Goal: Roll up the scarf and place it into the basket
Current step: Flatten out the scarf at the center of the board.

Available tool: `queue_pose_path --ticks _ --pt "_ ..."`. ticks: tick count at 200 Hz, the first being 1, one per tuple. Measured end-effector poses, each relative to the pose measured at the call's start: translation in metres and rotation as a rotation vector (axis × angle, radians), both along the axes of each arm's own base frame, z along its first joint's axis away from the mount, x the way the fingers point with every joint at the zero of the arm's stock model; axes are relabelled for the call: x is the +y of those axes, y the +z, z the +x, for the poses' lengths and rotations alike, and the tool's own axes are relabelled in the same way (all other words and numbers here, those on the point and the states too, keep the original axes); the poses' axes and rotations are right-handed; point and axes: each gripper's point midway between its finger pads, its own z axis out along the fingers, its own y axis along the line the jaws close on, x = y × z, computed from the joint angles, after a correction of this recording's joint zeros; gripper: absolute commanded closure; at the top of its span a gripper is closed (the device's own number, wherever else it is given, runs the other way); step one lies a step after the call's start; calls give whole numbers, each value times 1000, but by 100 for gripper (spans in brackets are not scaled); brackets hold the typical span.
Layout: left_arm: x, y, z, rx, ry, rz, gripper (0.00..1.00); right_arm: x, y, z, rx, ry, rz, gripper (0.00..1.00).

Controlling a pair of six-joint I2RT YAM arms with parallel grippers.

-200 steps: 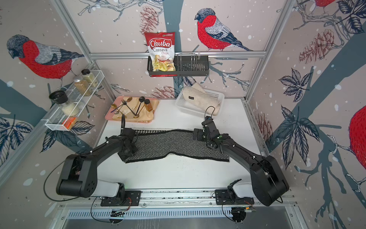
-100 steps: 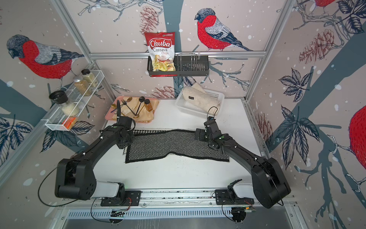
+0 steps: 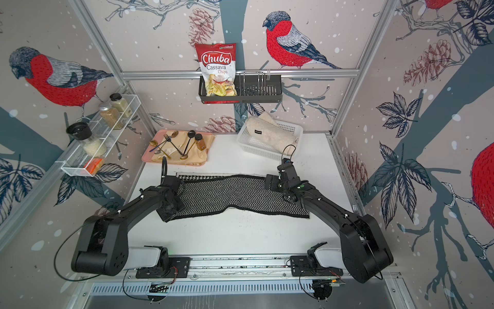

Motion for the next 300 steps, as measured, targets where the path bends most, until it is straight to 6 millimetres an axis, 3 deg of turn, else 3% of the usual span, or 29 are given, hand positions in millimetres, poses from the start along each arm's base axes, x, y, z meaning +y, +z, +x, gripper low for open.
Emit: queue_pose_path --ticks 12,34,54,66,104,137,158,177,190,197,210,225,261,281,300 --pt "0 -3 6 -19 4 -1 100 -1 2 0 -9 2 -2 0" --pt "1 -4 10 -18 10 9 100 -5 2 0 -10 -5 -2 0" --pt "2 6 15 -38 18 12 100 -7 1 -1 -9 -11 -4 0" --pt "4 25 24 -71 21 21 100 -9 0 -1 -8 -14 -4 0" --pt "5 102 83 -250 -20 54 100 -12 -2 -1 -4 -23 -6 0" --pt "0 133 126 -292 -96 61 100 -20 -9 -1 7 -42 -11 0" --pt "-17 151 162 -325 -186 13 100 -25 -11 0 12 -55 -12 0" --pt "-45 183 190 -401 -281 -24 100 -25 -13 1 17 -58 -10 0" --pt "-56 203 197 -457 -317 -44 100 -25 -14 2 20 -56 -8 0" --pt "-50 207 194 -465 -305 -44 100 -24 -14 2 20 -55 -6 0" --pt "-32 202 182 -455 -264 -30 100 -23 -14 3 19 -53 -3 0" --pt "-11 183 157 -413 -218 -6 100 -22 -17 3 26 -50 -3 0" --pt "50 107 108 -218 -42 -3 100 -20 -25 2 51 -43 -4 0" --pt "67 77 99 -139 14 -12 97 -19 -24 2 51 -38 -3 0" --pt "74 56 96 -92 41 -21 88 -18 -25 1 52 -34 -2 0"
